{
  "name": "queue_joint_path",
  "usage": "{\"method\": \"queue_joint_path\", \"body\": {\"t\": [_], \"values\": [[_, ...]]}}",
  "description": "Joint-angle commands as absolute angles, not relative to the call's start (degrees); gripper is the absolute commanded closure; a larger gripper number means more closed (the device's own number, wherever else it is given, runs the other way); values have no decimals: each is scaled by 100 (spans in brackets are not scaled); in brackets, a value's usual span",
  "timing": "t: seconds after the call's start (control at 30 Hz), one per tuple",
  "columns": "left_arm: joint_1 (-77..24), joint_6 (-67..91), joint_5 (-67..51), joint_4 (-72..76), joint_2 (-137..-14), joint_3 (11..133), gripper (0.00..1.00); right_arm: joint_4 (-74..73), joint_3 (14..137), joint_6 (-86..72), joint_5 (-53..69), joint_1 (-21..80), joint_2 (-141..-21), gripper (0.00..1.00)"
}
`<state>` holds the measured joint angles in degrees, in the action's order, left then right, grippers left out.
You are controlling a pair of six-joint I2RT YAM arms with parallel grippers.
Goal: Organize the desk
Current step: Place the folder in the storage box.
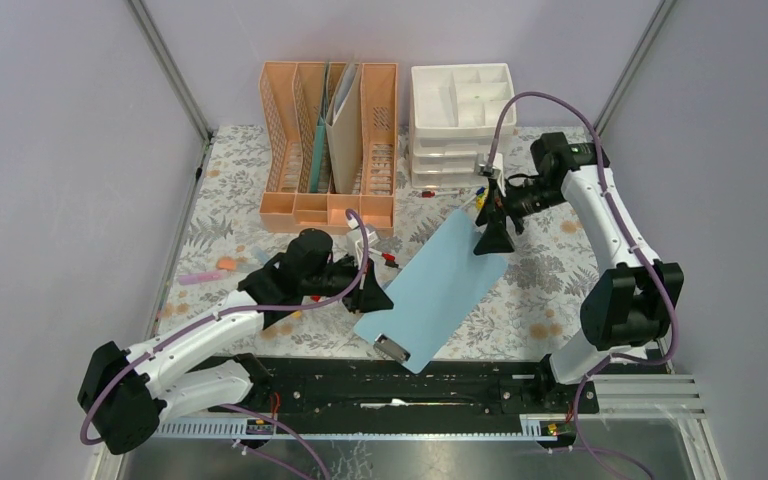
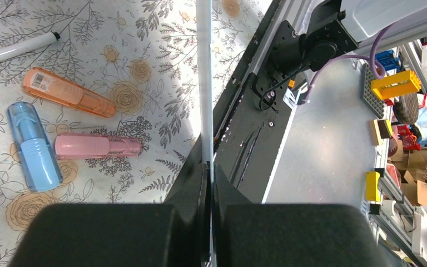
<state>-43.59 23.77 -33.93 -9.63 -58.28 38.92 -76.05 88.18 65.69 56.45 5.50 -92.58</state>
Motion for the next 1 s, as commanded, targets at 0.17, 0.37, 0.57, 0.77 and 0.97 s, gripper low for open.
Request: {"method": "queue_joint_path", "body": {"t": [0.17, 0.37, 0.57, 0.77, 0.97], "values": [[-4313, 2423, -3874, -296, -5643, 4021, 100, -6746, 8838, 5838, 5597, 575, -9239, 0], [-4290, 2551, -3927, -23, -5642, 3915, 100, -7848, 8666, 7174, 6297, 817, -9438, 3], [-4161, 2659, -3889, 382, -5705, 3769, 100, -8291, 8644, 7432, 6358, 905, -9375, 44], [-4009, 2779, -3699, 630, -5729, 3658, 100, -8384, 8593, 7291, 6325, 905, -9233, 100], [-3845, 2994, -2958, 798, -5365, 3474, 86, -8463, 8627, 6822, 6456, 896, -9061, 100]]}}
